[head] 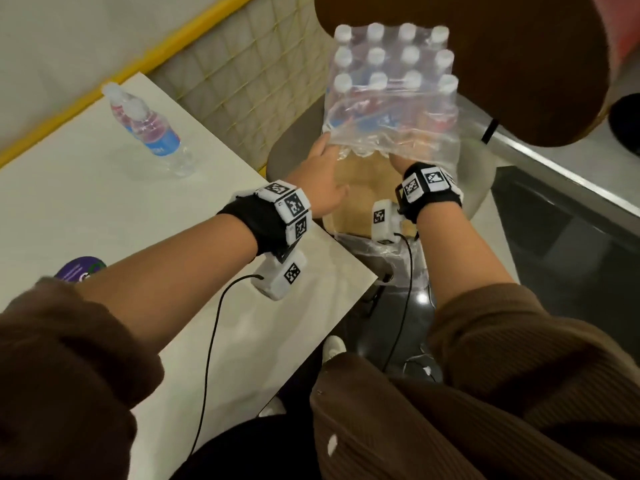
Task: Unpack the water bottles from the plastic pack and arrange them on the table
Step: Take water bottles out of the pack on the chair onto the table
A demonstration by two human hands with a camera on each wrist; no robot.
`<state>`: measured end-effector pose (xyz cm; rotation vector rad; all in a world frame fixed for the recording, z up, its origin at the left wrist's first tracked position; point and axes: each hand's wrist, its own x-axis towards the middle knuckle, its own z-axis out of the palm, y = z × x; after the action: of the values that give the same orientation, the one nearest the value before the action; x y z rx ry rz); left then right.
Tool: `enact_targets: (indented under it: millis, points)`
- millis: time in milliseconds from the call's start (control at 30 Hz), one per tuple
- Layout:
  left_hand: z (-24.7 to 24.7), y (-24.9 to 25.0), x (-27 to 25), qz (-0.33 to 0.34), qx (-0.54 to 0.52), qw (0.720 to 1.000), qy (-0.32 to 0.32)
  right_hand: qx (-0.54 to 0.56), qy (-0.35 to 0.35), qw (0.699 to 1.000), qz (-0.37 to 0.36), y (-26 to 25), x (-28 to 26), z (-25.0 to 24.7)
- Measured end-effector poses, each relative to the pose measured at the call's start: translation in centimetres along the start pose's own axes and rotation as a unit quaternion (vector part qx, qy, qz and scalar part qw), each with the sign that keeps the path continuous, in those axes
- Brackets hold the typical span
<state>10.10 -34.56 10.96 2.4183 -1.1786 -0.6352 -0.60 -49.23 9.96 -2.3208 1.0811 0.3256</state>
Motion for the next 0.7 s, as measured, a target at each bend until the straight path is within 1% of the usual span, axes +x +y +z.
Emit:
enact_targets:
  millis: [33,67,133,233,267,367,433,500,567,633,700]
  points:
    - [0.0,-0.2,0.1,0.003,-0.002,1.0,0.0,-0.026,0.023,0.999,-0.026,0.4,-0.1,-0.2]
    - [0.1,-0.3,0.3,0.005,-0.004,1.0,-0.001,-0.049,0.03,0.998,-0.037,0.5,-0.1,-0.3]
    - [0.1,-0.4,0.4,0.008,-0.005,1.0,0.002,-0.07,0.024,0.996,-0.05,0.2,0.7,-0.3]
    - [0.4,-0.6,0.6,0.008,-0.006,1.0,0.004,-0.113,-0.002,0.993,-0.032,-0.9,1.0,-0.3]
    - [0.4,-0.6,0.6,0.008,-0.006,1.0,0.004,-0.123,0.001,0.992,-0.021,-1.0,1.0,-0.4]
    - [0.6,-0.7,0.8,0.008,-0.011,1.0,0.002,-0.151,0.024,0.988,-0.02,-1.0,0.8,-0.6]
    - [0.7,-0.7,1.0,0.006,-0.012,1.0,0.005,-0.146,0.023,0.989,-0.028,-0.9,0.5,-0.2]
    - [0.8,-0.6,1.1,0.0,-0.02,1.0,0.01,-0.097,0.007,0.994,-0.051,-1.0,-0.3,0.4]
    - [0.8,-0.6,1.1,-0.005,-0.023,1.0,0.011,-0.075,-0.001,0.996,-0.05,-1.1,-0.4,0.8]
    - [0.6,-0.7,1.0,-0.004,-0.02,1.0,0.011,-0.108,-0.01,0.993,-0.039,-1.4,-0.2,0.4]
    - [0.4,-0.9,0.9,0.001,-0.023,1.0,0.014,-0.15,0.002,0.988,-0.026,-1.8,0.0,-0.7]
